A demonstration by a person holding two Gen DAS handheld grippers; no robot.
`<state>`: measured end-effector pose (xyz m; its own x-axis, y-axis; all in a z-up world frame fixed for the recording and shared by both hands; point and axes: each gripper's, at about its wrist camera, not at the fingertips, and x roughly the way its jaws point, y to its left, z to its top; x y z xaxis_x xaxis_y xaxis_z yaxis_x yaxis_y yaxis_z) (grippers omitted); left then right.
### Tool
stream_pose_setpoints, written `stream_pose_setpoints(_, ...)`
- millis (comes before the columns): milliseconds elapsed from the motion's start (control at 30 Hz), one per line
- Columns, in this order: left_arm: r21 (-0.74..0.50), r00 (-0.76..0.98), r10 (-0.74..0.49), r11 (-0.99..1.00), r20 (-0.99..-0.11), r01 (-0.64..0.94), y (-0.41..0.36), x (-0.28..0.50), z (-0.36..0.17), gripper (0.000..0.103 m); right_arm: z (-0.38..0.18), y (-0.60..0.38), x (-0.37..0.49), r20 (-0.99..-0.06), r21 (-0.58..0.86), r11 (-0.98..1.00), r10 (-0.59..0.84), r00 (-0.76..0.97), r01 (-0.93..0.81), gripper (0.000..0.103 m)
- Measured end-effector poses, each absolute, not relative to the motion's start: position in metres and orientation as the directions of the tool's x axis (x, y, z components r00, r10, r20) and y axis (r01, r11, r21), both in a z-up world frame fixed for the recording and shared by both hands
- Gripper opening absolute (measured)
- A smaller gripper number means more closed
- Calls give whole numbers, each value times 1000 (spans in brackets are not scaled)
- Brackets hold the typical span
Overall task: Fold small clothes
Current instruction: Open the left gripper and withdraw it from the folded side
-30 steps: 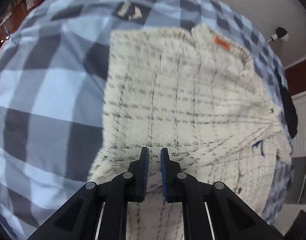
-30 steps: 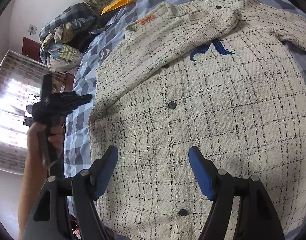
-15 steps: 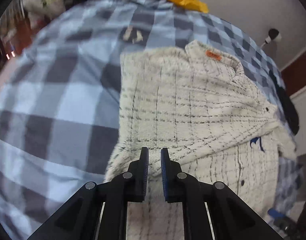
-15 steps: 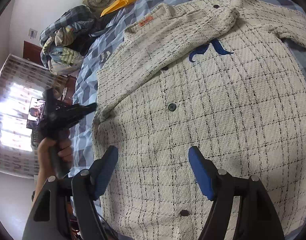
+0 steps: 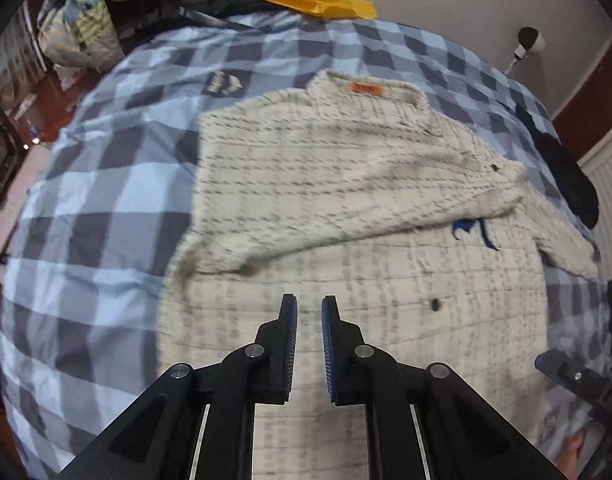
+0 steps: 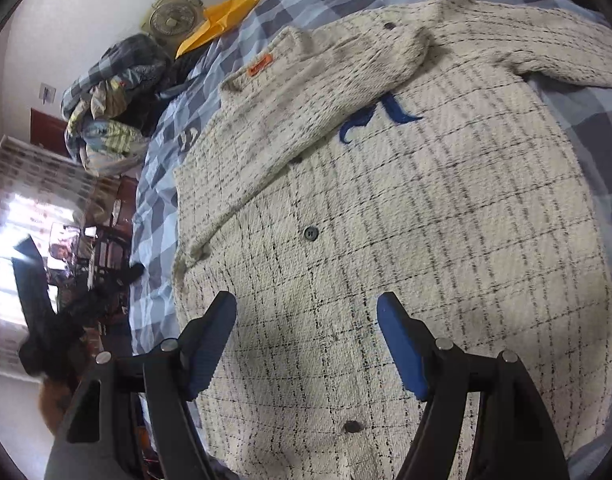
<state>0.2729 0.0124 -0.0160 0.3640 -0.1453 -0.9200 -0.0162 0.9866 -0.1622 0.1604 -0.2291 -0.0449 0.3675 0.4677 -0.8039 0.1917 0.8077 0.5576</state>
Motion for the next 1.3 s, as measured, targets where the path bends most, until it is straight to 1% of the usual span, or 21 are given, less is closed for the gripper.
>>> stream_pose_setpoints(200, -183, 286, -192, 981, -939, 57, -41, 295, -36, 11, -33, -267, 160, -813, 545, 803, 433, 390, 243, 70)
stream_pose_setpoints(300, -199, 297, -211, 978, -931, 70, -62, 297, -38, 11, -36, -277, 162, -822, 533, 802, 415, 391, 269, 70)
stream_pose_setpoints(400, -180, 313, -196, 981, -929, 78, -71, 286, -37, 12, -42, -277, 167, -834, 520, 810, 412, 368, 272, 70)
stream_pose_setpoints(433, -227, 298, -239, 971, -924, 74, -69, 282, -37, 18, -46, -276, 168, -842, 510, 815, 407, 354, 275, 70)
stream_pose_setpoints(467, -299, 273, -304, 952, -913, 62, -66, 278, -38, 37, -49, -275, 169, -853, 494, 824, 397, 340, 279, 70)
stream_pose_setpoints(500, -360, 256, -357, 932, -898, 36, -62, 271, -38, 53, -50, -275, 169, -863, 477, 833, 383, 329, 280, 70)
stream_pose_setpoints(533, -372, 268, -363, 928, -892, 19, -60, 265, -35, 87, -51, -273, 169, -876, 451, 847, 360, 321, 281, 70)
stream_pose_setpoints(567, -366, 307, -353, 930, -884, 14, -58, 257, -28, 100, -50, -271, 169, -889, 420, 862, 329, 319, 282, 70)
stream_pose_setpoints(600, -350, 358, -338, 936, -870, 34, -58, 245, -17, 100, -48, -270, 168, -895, 400, 872, 307, 323, 281, 70)
stream_pose_setpoints(667, -311, 371, -307, 949, -876, 52, -61, 232, -7, 100, -41, -265, 165, -900, 368, 892, 271, 342, 262, 70)
stream_pose_setpoints(733, -250, 393, -240, 968, -888, 28, -61, 222, 1, 100, -37, -263, 165, -896, 367, 898, 272, 352, 241, 70)
stream_pose_setpoints(800, -112, 430, -107, 994, -896, 14, -64, 211, 11, 100, -33, -269, 163, -887, 387, 891, 290, 361, 236, 70)
stream_pose_setpoints(867, 38, 468, 25, 999, -883, 19, -69, 200, 19, 100, -29, -283, 158, -877, 405, 880, 297, 378, 248, 70)
stream_pose_setpoints(967, 153, 518, 124, 988, -846, 12, -69, 188, 28, 100, -25, -307, 152, -882, 380, 885, 258, 394, 271, 70)
stream_pose_setpoints(1033, 153, 545, 117, 988, -830, 22, -64, 178, 34, 100, -23, -333, 151, -886, 365, 889, 240, 398, 277, 70)
stream_pose_setpoints(1167, 123, 533, 82, 992, -842, 42, -53, 170, 34, 100, -17, -396, 148, -874, 370, 891, 239, 424, 262, 70)
stream_pose_setpoints(1233, 121, 521, 87, 992, -849, 32, -47, 171, 29, 100, -19, -443, 153, -890, 337, 893, 198, 411, 298, 70)
stream_pose_setpoints(1300, 89, 488, 62, 996, -870, 32, -39, 174, 21, 100, -24, -489, 156, -892, 346, 867, 187, 411, 358, 70)
